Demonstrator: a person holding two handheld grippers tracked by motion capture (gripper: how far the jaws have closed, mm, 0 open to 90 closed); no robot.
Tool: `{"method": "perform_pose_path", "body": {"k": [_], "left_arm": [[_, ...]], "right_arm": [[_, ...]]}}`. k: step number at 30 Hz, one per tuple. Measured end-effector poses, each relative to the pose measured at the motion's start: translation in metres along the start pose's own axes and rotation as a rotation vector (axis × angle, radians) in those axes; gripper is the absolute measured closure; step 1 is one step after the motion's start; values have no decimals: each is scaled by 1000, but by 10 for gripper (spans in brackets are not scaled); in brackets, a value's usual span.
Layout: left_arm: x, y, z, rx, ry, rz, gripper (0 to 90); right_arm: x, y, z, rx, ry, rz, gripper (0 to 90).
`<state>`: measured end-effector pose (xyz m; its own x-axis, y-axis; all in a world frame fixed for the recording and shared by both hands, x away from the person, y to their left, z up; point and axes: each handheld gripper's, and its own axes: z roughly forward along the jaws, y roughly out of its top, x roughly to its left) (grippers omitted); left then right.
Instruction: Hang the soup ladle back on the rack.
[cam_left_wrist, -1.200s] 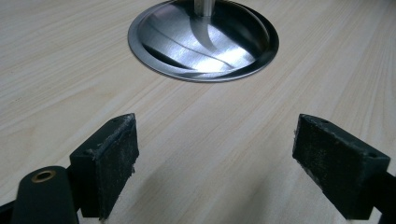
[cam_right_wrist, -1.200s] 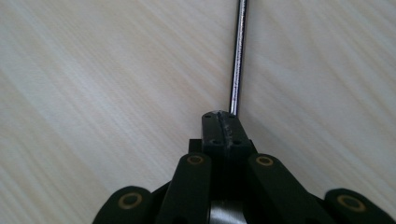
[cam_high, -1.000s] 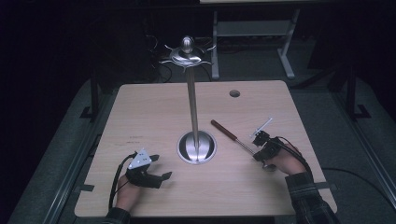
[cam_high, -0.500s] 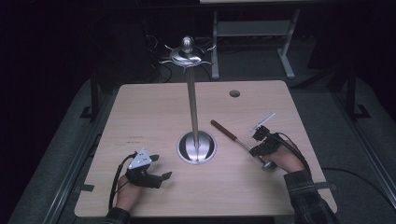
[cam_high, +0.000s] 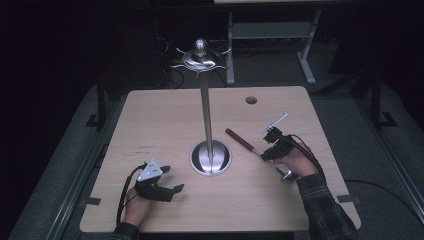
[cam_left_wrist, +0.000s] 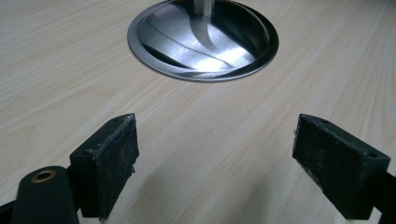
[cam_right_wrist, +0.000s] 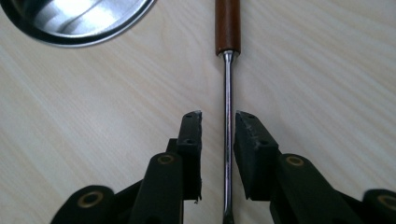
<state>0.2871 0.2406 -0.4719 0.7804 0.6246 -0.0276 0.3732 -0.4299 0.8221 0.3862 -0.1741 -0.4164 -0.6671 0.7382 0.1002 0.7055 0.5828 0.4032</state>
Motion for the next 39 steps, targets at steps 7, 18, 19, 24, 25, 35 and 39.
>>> {"method": "perform_pose_path", "body": {"k": [7, 18, 19, 24, 25, 35, 39], "left_arm": [[0, 0, 0, 1, 0, 1, 142], [0, 0, 0, 0, -4, 0, 142], [0, 0, 0, 0, -4, 1, 142], [0, 0, 0, -1, -4, 4, 142], [0, 0, 0, 0, -5, 3, 142], [0, 0, 0, -4, -8, 4, 142], [0, 0, 0, -5, -11, 3, 142]], "right_arm": [[-2, 17, 4, 8, -2, -7, 679], [-4, 42, 12, 28, -19, -15, 645], [-4, 45, 13, 35, -19, -17, 644], [-4, 58, 22, 64, -25, -39, 642], [-4, 61, 24, 68, -22, -46, 641], [-3, 76, 45, 125, -33, -81, 625], [-1, 80, 51, 150, -36, -96, 627]]}}
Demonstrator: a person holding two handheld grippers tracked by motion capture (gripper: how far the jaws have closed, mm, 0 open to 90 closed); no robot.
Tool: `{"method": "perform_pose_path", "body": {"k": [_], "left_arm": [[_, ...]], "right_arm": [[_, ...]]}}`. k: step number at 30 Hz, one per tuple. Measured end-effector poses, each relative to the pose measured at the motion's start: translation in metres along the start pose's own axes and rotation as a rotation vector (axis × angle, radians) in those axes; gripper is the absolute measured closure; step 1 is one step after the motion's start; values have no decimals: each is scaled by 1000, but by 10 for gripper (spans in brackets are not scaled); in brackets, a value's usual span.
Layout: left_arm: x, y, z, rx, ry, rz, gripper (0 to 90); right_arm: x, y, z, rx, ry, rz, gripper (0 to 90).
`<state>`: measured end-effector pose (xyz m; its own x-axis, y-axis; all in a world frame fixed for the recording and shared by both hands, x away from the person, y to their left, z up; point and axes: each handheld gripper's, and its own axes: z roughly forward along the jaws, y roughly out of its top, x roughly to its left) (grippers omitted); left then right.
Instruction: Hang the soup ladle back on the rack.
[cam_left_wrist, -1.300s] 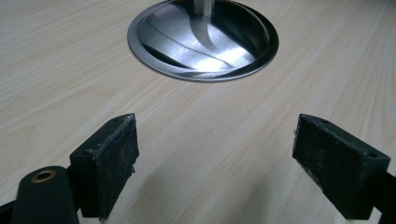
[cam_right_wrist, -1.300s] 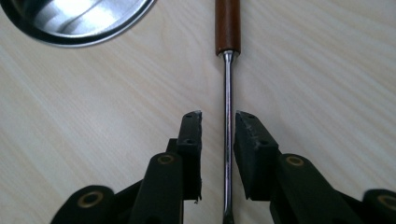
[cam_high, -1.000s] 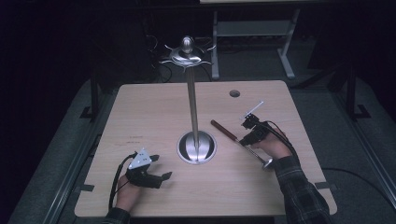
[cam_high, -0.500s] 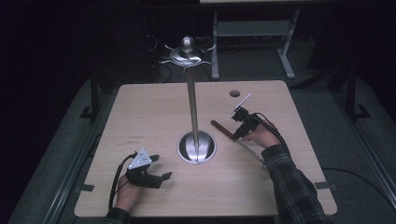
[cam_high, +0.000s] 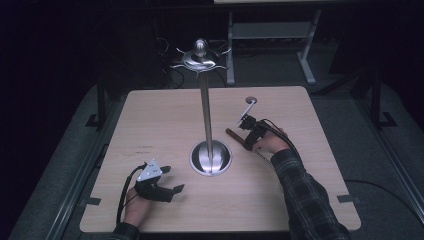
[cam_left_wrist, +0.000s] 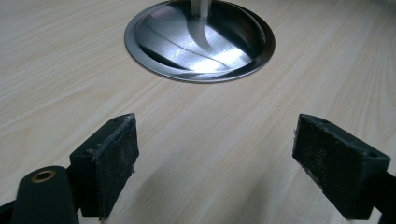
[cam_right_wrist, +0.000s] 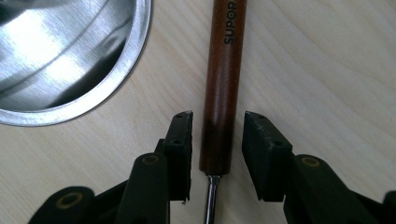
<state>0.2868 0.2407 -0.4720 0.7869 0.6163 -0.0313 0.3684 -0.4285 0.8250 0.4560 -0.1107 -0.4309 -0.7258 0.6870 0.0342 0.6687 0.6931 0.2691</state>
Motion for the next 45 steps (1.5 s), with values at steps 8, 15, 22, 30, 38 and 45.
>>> {"method": "perform_pose_path", "body": {"k": [8, 15, 22, 30, 38, 45], "left_arm": [[0, 0, 0, -1, 0, 0, 142], [0, 0, 0, -1, 0, 0, 142], [0, 0, 0, -1, 0, 1, 142], [0, 0, 0, -1, -1, 3, 142], [0, 0, 0, -2, -1, 4, 142], [0, 0, 0, 0, -1, 5, 142]], "right_arm": [[2, 3, 6, 36, -17, -14, 649], [0, 3, 10, 54, -13, -11, 675], [0, 3, 10, 54, -3, -4, 708], [-1, 3, 9, 54, 5, 13, 729], [-2, 1, 6, 43, -2, 16, 734], [-2, -3, -7, -8, -5, 16, 735]]}}
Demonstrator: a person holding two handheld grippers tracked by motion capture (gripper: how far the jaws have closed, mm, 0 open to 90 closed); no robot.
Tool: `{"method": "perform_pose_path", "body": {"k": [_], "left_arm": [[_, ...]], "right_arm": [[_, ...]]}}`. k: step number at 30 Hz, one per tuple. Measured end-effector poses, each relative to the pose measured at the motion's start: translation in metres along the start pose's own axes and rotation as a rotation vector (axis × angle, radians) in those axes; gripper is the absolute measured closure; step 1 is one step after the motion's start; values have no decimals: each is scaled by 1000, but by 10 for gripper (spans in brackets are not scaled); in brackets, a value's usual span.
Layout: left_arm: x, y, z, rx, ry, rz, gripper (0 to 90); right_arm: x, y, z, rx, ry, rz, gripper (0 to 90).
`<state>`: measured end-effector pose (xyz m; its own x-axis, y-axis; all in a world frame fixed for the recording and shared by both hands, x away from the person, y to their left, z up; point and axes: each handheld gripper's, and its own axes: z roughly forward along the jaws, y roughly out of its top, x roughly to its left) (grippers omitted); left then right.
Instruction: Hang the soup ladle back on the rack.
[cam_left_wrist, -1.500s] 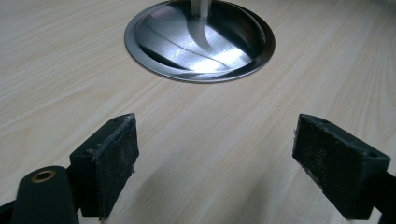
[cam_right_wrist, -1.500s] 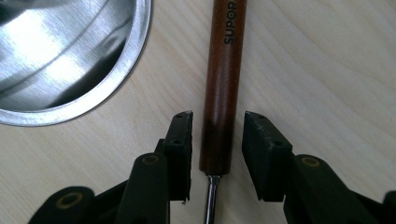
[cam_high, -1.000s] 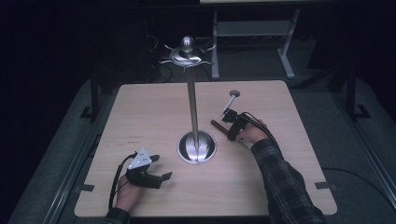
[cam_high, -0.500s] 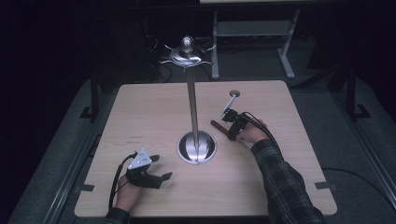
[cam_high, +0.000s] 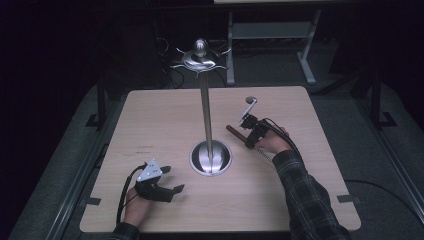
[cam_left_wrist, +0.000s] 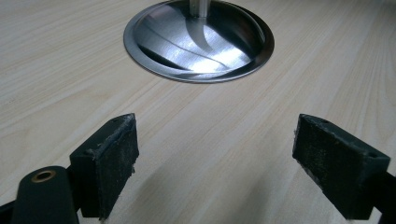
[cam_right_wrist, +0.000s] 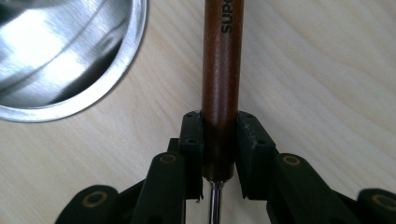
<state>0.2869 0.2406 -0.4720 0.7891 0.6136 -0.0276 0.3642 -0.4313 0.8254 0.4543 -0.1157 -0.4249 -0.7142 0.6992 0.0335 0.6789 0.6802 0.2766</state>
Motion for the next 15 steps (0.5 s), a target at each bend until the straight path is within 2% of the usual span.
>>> {"method": "perform_pose_path", "body": {"k": [3, 4, 5, 6, 15], "left_arm": [[0, 0, 0, 5, 1, 5, 142], [0, 0, 0, 4, 1, 2, 142], [0, 0, 0, 4, 1, 2, 142], [0, 0, 0, 1, 0, -3, 142], [0, 0, 0, 3, 1, -1, 141]], "right_arm": [[0, -2, -6, -17, 5, 7, 735], [-1, -4, -10, -43, 6, 9, 735], [-1, -4, -10, -43, 6, 9, 735], [-2, -8, -16, -75, 11, 10, 735], [-1, -22, -36, -168, 6, 9, 735]]}}
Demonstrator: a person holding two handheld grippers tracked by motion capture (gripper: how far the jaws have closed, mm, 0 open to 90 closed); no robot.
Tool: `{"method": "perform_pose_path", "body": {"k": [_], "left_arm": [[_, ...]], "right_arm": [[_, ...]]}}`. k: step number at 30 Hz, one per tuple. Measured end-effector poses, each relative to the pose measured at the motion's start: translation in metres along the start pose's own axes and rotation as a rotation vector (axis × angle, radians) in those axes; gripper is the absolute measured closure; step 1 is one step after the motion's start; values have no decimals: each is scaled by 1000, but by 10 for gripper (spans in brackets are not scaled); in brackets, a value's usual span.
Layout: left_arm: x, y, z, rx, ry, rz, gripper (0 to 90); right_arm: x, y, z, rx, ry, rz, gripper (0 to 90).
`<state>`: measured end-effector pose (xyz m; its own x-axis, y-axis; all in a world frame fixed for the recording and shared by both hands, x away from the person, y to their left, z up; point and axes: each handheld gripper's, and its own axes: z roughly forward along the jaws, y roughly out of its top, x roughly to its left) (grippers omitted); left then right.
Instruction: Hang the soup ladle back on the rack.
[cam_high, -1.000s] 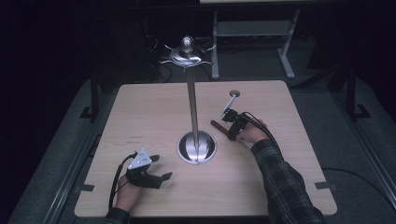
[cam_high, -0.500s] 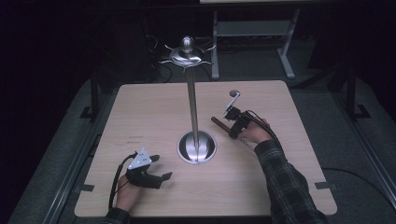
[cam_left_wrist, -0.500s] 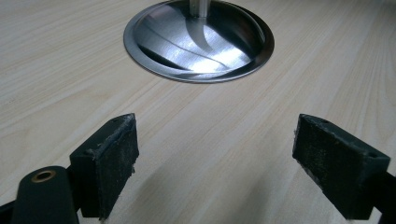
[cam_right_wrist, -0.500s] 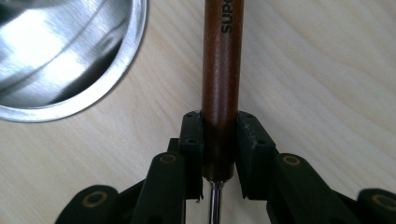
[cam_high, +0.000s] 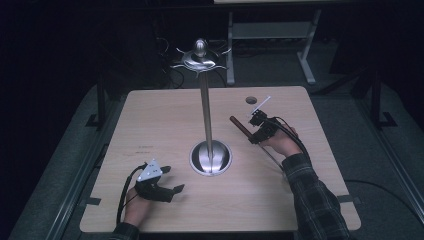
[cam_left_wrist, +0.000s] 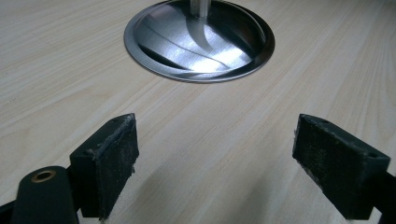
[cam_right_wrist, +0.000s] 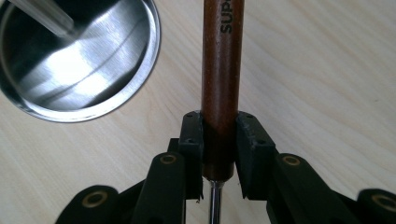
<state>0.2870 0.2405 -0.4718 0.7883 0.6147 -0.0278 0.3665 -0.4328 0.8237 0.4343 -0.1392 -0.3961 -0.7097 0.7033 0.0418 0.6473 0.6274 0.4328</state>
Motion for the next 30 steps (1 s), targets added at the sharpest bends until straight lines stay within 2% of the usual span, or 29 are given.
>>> {"method": "perform_pose_path", "body": {"k": [3, 4, 5, 6, 8, 12, 13, 14, 15, 16, 18, 20, 23, 30], "left_arm": [[0, 0, 0, 1, 0, -1, 142], [0, 0, 0, 1, 0, -1, 142], [0, 0, 0, 1, 0, -1, 142], [0, 0, 0, 1, 1, -1, 142], [0, 0, 0, 1, 1, -2, 142], [0, 0, 0, 1, 3, -2, 142], [0, 0, 0, 1, 3, -2, 142], [0, 0, 0, 1, 3, -2, 142], [0, 0, 0, 2, 3, -3, 142], [0, 0, 0, 2, 3, -3, 142], [0, 0, 0, 2, 3, -3, 142], [0, 0, 0, 2, 4, -2, 142], [0, 0, 1, 1, 3, -10, 142], [0, 0, 1, 2, 5, -9, 142]], "right_arm": [[0, -6, -15, -45, -5, 14, 736], [0, -6, -15, -45, -5, 14, 736], [0, -9, -22, -77, -8, 17, 736], [0, -9, -22, -77, -8, 17, 736], [1, -13, -33, -118, -9, 14, 736], [2, -16, -43, -156, -13, 16, 736], [2, -19, -48, -188, -11, 24, 736], [2, -19, -48, -188, -11, 24, 736], [2, -24, -52, -220, -12, 32, 736], [2, -24, -52, -220, -12, 32, 736], [3, -31, -59, -266, -15, 39, 737], [3, -32, -60, -274, -18, 38, 737], [2, -42, -71, -349, -25, 33, 737], [5, -55, -82, -434, -19, 73, 737]]}}
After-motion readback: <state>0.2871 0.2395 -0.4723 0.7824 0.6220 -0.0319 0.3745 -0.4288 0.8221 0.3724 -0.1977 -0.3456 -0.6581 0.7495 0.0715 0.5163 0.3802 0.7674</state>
